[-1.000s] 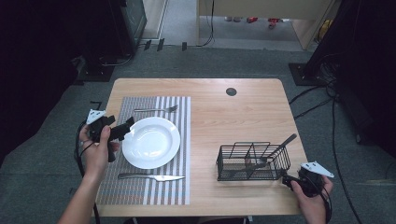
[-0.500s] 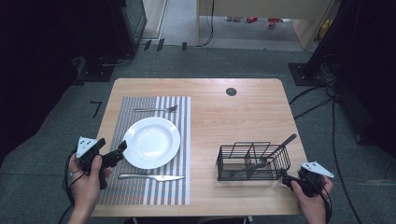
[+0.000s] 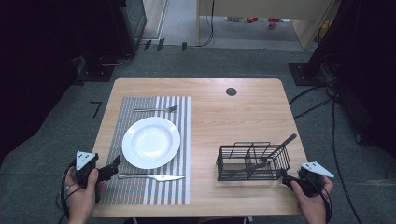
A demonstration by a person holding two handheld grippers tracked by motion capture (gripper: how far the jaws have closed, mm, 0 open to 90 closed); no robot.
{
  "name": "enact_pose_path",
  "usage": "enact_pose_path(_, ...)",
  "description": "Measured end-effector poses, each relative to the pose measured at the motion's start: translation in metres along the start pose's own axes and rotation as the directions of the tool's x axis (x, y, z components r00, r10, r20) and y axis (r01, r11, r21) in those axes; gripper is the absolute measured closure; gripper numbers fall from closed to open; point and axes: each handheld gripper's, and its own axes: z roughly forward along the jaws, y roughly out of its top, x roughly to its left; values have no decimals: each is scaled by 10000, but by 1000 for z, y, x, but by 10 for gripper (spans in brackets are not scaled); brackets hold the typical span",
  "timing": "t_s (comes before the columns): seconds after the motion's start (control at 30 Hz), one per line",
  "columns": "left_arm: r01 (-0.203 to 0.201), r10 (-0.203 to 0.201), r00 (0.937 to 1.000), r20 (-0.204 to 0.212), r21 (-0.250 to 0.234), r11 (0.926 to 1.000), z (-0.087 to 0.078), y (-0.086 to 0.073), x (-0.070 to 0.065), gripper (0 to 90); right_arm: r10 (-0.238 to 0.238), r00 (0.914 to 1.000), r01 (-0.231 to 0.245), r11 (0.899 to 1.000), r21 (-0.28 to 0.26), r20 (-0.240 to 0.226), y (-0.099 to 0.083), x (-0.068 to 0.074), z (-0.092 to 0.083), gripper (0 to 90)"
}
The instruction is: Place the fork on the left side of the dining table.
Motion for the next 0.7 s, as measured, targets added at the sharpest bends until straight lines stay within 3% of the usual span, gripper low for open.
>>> enact_pose_path(0.1, -185, 200, 9990, -401, 375, 9991, 8, -8, 7, 120, 3, 10000, -3, 10000, -2, 0, 0, 0, 0, 173)
enact_pose_path(0.2, -340, 373, 9980, -511, 650, 9973, 13, -12, 8, 119, -3, 10000, 3, 10000, -2, -1, 0, 0, 0, 173)
enact_pose_path(0.43, -252, 284, 9988, -408, 761, 9968, 14, -12, 9, 112, -1, 10000, 1, 10000, -3, 1, 0, 0, 0, 173)
enact_pose_path(0.53, 1, 12, 9999, -112, 1119, 9937, 17, -11, 13, 115, 3, 10000, -3, 10000, -5, 0, 0, 0, 0, 173)
enact_pose_path(0.57, -396, 437, 9987, -258, 1424, 9890, 17, -12, 12, 124, 5, 10000, -5, 10000, -6, -2, 0, 0, 0, 173)
enact_pose_path(0.6, -396, 437, 9987, -258, 1424, 9890, 17, -12, 12, 124, 5, 10000, -5, 10000, -6, -2, 0, 0, 0, 173)
enact_pose_path(0.63, -713, 794, 9957, -483, 1519, 9858, 17, -13, 8, 124, 1, 10000, -1, 10000, -6, -3, 0, 0, 0, 173)
enact_pose_path(0.7, -569, 652, 9966, -497, 1524, 9867, 17, -13, 9, 128, -1, 10000, 1, 10000, -5, -5, 0, 0, 0, 173)
